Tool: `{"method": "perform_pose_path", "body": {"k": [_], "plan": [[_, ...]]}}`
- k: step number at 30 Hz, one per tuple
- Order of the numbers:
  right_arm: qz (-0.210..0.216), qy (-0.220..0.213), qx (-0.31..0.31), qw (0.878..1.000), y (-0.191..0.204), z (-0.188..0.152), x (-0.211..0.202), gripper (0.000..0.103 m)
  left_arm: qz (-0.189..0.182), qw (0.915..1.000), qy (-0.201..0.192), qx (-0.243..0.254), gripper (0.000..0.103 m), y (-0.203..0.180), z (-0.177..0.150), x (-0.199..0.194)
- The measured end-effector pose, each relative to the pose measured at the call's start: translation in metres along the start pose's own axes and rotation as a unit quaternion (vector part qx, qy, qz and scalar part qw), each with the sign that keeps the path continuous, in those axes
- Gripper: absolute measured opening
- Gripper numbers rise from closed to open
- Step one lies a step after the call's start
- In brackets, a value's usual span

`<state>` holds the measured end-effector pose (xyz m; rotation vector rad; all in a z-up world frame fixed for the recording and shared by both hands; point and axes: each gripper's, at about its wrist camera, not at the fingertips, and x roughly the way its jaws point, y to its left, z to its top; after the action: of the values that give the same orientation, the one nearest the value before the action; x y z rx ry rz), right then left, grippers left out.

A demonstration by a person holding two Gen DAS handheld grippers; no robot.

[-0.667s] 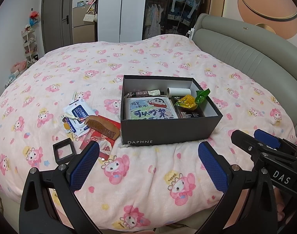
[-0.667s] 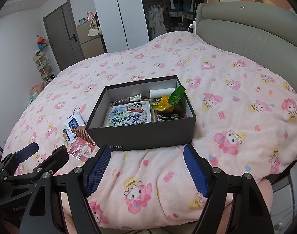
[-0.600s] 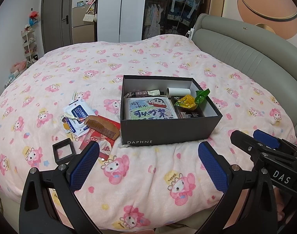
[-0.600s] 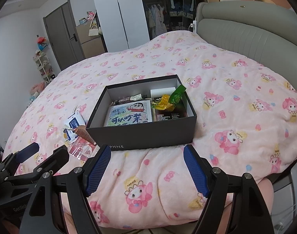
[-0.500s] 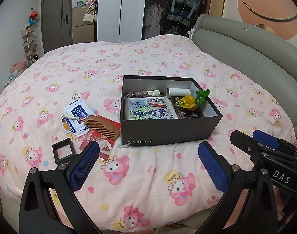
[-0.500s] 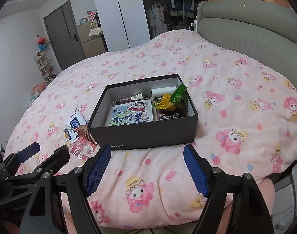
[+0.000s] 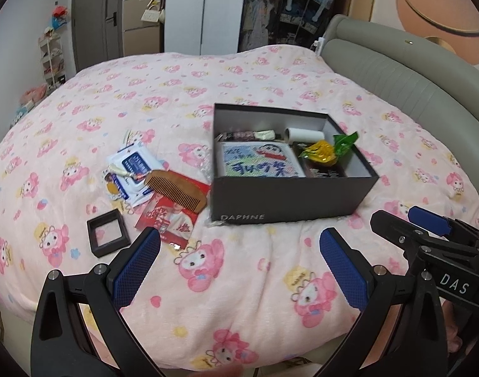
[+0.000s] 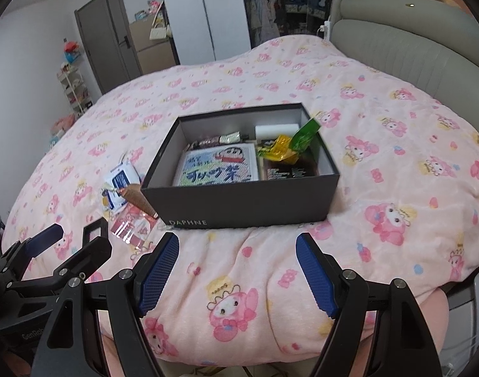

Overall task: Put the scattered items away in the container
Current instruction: 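Reach both grippers toward the black square frame beside the box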

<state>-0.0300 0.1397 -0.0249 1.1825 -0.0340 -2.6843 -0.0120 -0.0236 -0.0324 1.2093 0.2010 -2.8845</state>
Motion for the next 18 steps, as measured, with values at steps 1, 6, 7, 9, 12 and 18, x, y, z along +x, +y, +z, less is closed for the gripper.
{"method": "perform_pose_path", "body": {"k": [1,6,7,9,12,18], "plan": [[0.001,0.005,-0.005,1.0,-0.001,0.003,0.005,0.075,-0.001,1.0,0.003,-0.007,0.102,0.006,-0.002,0.005],[0.007,0.017,-0.063,0.998,0.033,0.011,0.035,0.075,-0.001,0.9986,0.012,-0.052,0.101,0.047,-0.011,0.02],[0.011,0.019,-0.074,0.997,0.038,0.014,0.04,0.075,0.002,0.998,0.014,-0.061,0.101,0.057,-0.012,0.023],[0.023,0.023,-0.098,0.995,0.058,0.018,0.054,0.075,0.014,0.9965,0.014,-0.081,0.1,0.078,-0.016,0.031],[0.055,0.037,-0.121,0.99,0.087,0.022,0.079,0.075,0.045,0.9917,0.02,-0.119,0.097,0.117,-0.024,0.046],[0.091,0.103,-0.186,0.973,0.148,0.014,0.134,0.073,0.074,0.9724,0.057,-0.214,0.075,0.198,-0.051,0.09]]}}
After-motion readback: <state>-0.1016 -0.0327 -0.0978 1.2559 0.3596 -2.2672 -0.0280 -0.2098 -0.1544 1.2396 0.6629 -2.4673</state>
